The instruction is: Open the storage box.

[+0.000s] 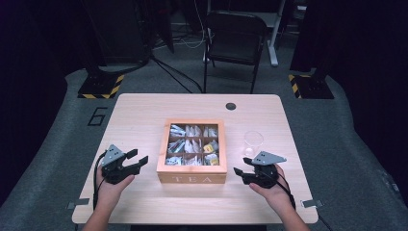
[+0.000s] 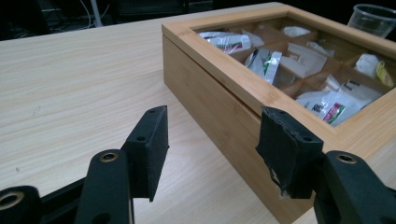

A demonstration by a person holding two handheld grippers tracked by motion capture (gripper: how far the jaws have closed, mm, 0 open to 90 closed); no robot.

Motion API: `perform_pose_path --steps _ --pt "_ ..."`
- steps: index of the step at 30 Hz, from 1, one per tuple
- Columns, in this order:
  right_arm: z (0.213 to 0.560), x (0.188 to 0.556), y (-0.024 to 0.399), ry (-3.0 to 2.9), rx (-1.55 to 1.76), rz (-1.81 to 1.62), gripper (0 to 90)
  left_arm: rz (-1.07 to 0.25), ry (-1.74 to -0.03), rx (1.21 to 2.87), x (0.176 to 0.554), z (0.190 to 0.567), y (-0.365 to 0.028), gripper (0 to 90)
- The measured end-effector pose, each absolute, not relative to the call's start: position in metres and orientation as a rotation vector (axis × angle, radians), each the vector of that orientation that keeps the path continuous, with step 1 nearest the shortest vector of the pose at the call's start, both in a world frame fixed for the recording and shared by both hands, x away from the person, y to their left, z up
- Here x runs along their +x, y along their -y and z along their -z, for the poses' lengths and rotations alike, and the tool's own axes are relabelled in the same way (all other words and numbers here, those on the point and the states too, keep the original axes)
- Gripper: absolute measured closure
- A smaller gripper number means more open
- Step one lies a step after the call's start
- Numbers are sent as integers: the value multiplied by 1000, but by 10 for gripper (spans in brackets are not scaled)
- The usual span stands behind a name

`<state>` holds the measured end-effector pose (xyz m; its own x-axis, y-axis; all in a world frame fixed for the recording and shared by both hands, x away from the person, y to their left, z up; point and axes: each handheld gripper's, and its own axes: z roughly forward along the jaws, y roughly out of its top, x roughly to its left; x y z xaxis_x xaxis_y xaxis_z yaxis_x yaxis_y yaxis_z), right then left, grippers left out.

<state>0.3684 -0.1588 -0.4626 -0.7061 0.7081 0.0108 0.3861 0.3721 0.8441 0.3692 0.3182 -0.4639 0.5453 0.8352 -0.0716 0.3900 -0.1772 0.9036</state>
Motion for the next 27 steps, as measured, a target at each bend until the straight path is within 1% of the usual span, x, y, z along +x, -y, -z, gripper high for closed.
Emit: perform_pose_path --steps 8,12,19,27 --pt "463 358 149 -2347 898 -1313 431 -541 -1024 1820 368 469 -317 428" --pt "465 358 143 -2372 882 -1313 442 -557 -1004 1855 368 471 -312 431" --pt "472 363 134 -2429 874 -1282 506 -553 -981 1901 367 473 -307 431" --pt "476 368 128 -2450 863 -1271 536 -524 -975 1908 365 475 -306 434"
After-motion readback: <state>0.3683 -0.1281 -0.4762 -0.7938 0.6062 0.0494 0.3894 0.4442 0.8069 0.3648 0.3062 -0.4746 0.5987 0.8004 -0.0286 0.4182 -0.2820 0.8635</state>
